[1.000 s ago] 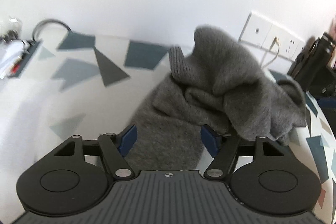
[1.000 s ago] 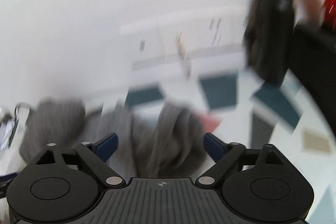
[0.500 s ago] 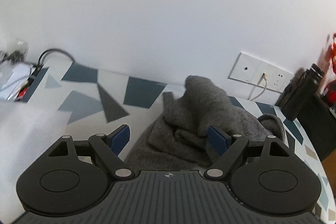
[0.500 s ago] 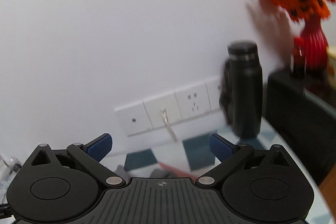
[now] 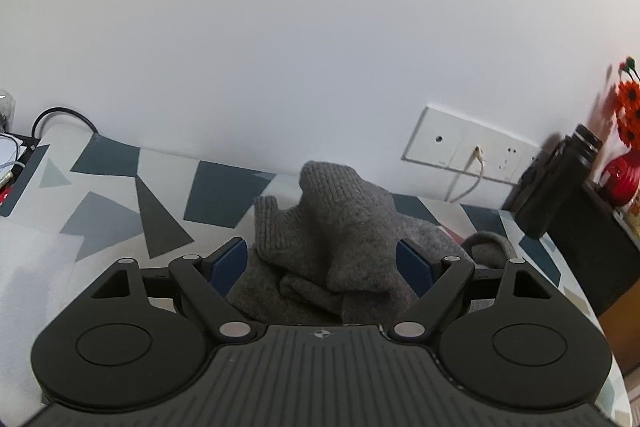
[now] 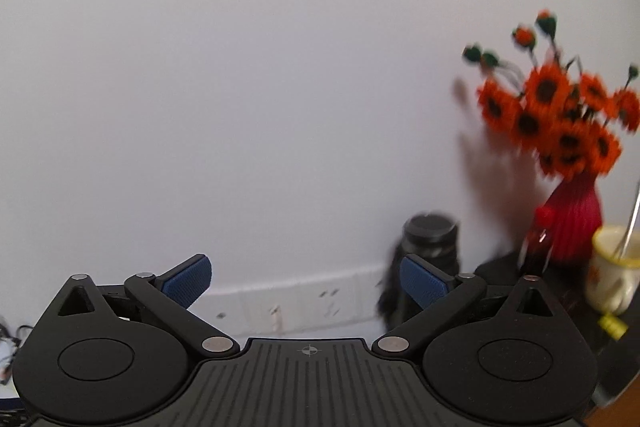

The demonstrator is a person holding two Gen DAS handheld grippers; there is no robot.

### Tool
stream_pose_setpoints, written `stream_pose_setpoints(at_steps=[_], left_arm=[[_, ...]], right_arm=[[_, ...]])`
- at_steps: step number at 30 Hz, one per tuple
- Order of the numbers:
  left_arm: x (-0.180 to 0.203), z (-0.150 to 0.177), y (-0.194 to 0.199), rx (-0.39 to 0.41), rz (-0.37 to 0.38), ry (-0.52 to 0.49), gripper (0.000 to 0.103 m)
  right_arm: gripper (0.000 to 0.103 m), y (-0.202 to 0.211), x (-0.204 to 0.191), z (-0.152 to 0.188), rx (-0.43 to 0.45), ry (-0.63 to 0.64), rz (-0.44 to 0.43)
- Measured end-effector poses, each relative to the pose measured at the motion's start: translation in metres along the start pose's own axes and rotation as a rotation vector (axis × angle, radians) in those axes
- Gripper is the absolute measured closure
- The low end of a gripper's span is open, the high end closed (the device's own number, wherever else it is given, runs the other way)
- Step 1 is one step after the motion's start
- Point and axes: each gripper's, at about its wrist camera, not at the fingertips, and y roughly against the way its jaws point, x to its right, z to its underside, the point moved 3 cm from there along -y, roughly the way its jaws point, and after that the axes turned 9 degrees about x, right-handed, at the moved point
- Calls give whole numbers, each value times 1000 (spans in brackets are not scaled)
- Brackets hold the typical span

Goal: Fold clothes

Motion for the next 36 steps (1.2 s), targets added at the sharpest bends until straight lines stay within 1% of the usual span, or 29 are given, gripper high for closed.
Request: stream_pose_setpoints(at_steps=[2,4,10,13,16,19,23,26,31,34,36], left_arm=[[-3,-3,3,13,-12,3,20],[-7,-3,9,18,-15,9,20],[-14,4,41,-17,-9,28,20],[-18,13,58,-49,-23,37,15],[-24,28,68,-92,-42,48,8],[-28,57,61,-157,-88,29,8],[-22,91,44,-213,-131,-58,8],[-19,105,32,-234,-141,-84,8],[-25,117,14,-264,-176,-83,8],[-29,120,9,-264,-187,-83,6],[-29,122,8,-263,-188,-92,4]], right_arm=[[1,1,7,2,-10,-33,10],[1,6,10,13,-27,-42,14],[1,21,1,58,-113,-20,-12],[1,28,-5,82,-165,-12,-19],[1,29,-14,114,-230,-12,-29],[1,27,-28,148,-282,3,-26],[2,22,-51,184,-307,39,-57],[6,14,-71,199,-321,78,-112],[22,1,-100,215,-352,117,-198],[32,-8,-114,223,-372,146,-228],[35,-14,-123,229,-386,162,-243]])
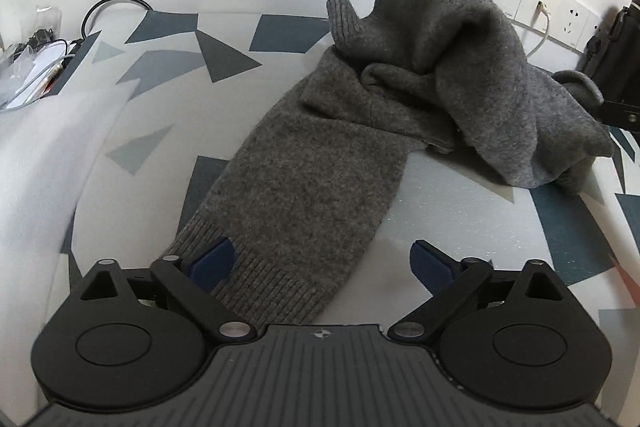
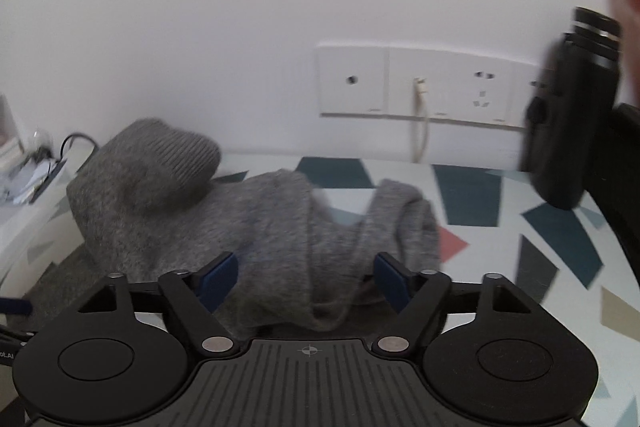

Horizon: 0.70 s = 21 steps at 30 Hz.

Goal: Fold clothes

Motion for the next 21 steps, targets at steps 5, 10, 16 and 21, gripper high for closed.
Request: stream_pose_setpoints(at_steps=[5,10,16,21], left_arm=[[10,1,-9,-19,-45,-84,0],[13,1,-13,-16,-70,-97,0],[13,0,-13,-10,-68,-100,0],[16,0,-13,-7,-80,-100,0]], right_arm=[[37,-22,-6,7,-35,1,-1],[48,-38,-7,20,-91,22,-5],[49,-44,-7,27,-107,51,-10],[46,-46,-4,29,-115,43,-8]])
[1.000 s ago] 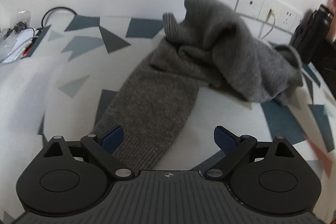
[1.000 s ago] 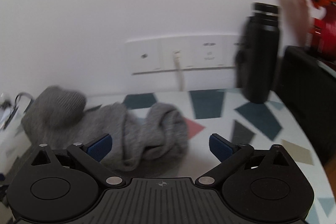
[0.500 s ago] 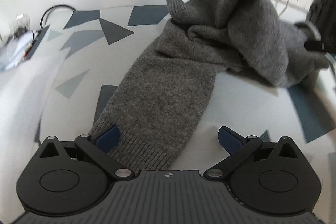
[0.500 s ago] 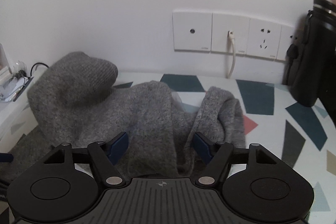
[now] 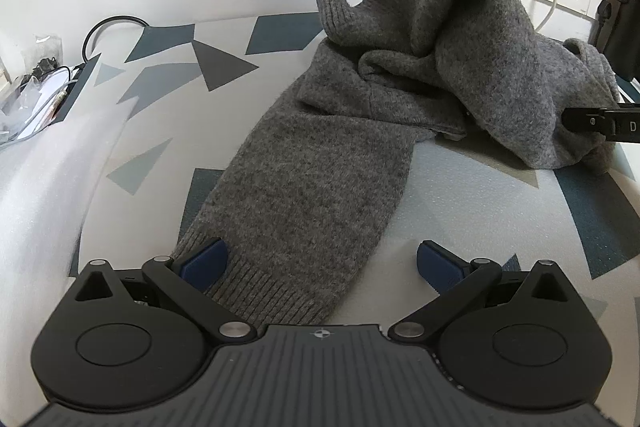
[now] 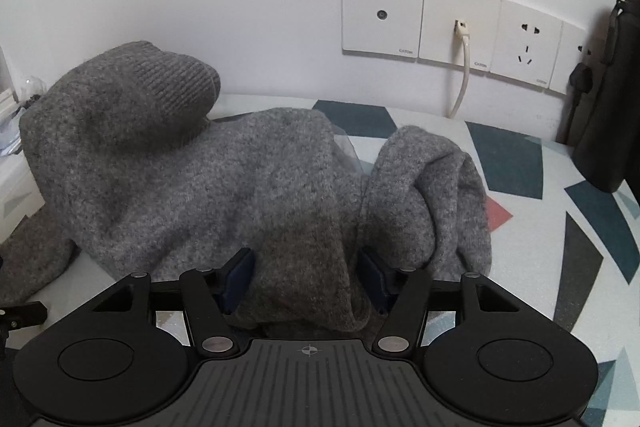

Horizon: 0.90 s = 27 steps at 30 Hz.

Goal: Fold clothes

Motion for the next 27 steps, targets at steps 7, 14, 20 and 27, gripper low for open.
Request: stream_pose_setpoints(at_steps=[7,14,20,27], left_arm=[[-1,5,3,40,5,0,0],[-1,8,5,66,3,8,0],[-2,7,5,65,3,8,0],[-2,6,3,65,8,4,0]], right_arm=[[38,0,0,4,-4,9,12],[20,-3,-2,13,-76,-8,18],[21,5,2,6,-67,-68,-12],[31,26,7,-16,80,-86,-58]])
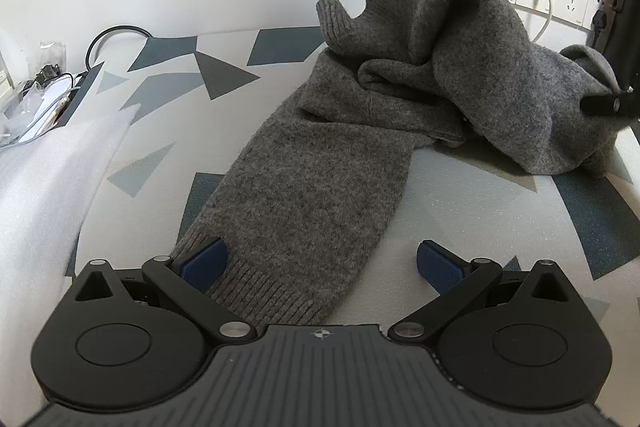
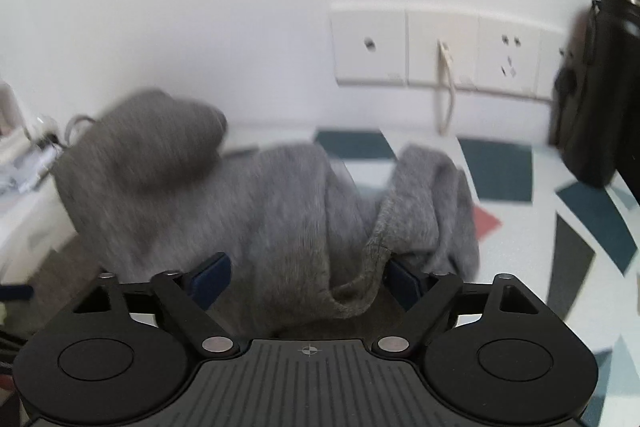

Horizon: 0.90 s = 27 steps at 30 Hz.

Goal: Fold clothes

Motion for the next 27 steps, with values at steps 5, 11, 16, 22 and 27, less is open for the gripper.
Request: stream_pose_setpoints(at_steps=[5,11,16,22,27], left_arm=[[-1,-4,-5,-4,15,-8,0],[-4,-11,-14,-20,31,-24,0],[-14,-21,-27,-15,28,-25,0],[-34,-45,-55,-15,-19,13,0],[-51,-62,-71,-27,-79,74,5]], right_arm=[[42,-9,5,-4,-1,-62,-10],[42,-7,2,-3,3,-53,52],[42,1,3,-5,22,-32,81],[42,15,8,-14,92,-39,102],[42,16,4,-17,99,-32,50]])
